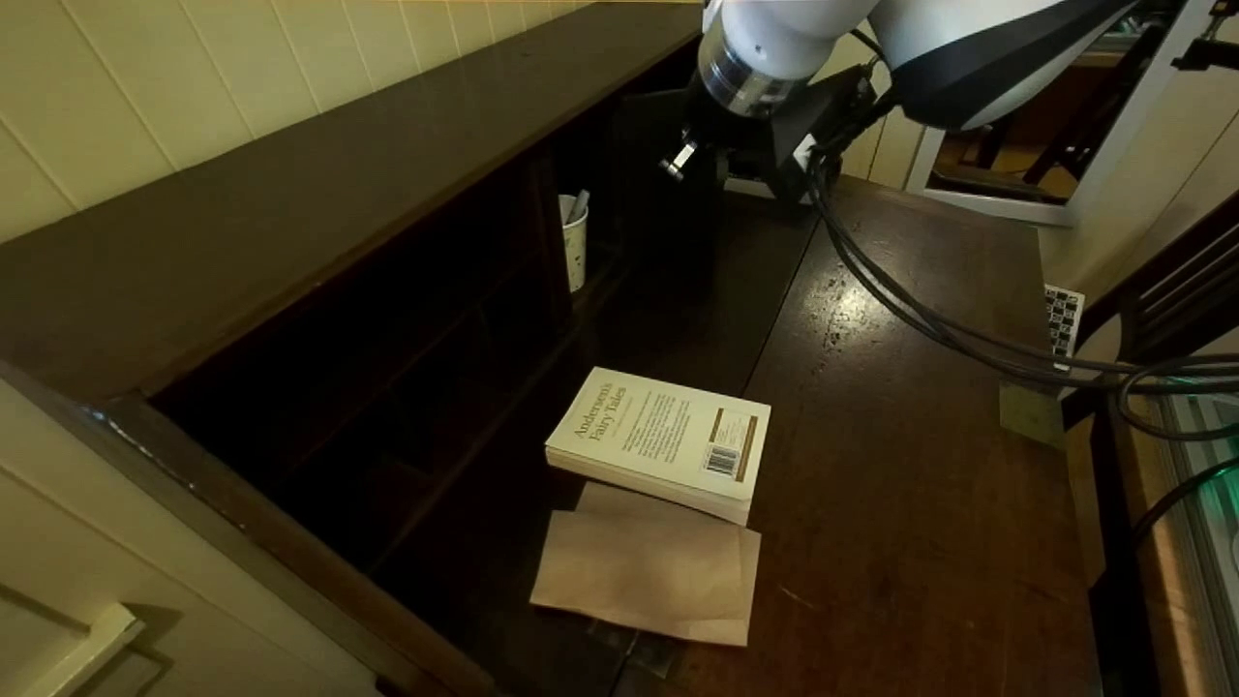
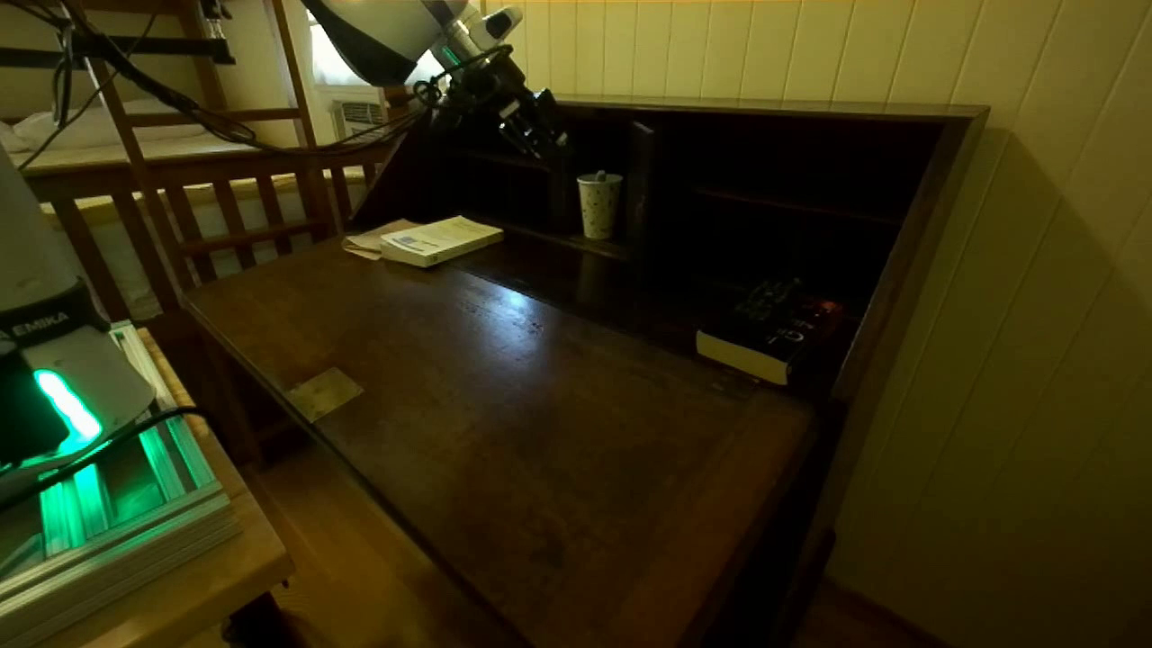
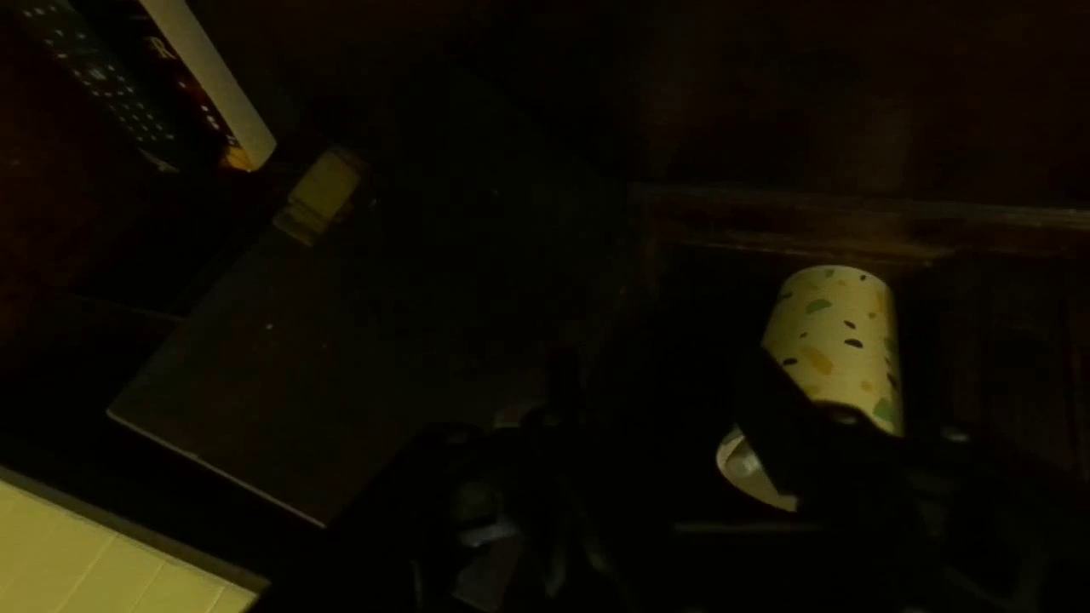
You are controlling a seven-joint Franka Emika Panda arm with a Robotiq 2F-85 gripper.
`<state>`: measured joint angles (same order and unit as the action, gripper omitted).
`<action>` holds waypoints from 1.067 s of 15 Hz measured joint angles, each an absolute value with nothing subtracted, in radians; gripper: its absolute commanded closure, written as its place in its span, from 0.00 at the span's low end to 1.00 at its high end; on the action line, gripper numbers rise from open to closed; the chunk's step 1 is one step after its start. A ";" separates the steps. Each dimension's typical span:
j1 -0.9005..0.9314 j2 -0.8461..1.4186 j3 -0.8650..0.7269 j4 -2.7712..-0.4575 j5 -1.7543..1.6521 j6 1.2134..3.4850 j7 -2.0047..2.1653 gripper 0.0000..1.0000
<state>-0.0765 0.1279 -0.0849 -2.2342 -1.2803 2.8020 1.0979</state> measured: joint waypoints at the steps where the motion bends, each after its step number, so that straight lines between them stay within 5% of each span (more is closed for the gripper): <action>1: -0.085 0.118 -0.096 -2.246 -1.287 2.845 1.098 0.10; 3: -0.101 0.106 -0.115 -2.267 -1.304 2.927 1.098 0.01; 16: -0.237 0.123 -0.201 -2.332 -1.301 3.295 0.979 0.00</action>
<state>-0.2373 0.1230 -0.2007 -2.3319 -1.3009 3.2951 0.9793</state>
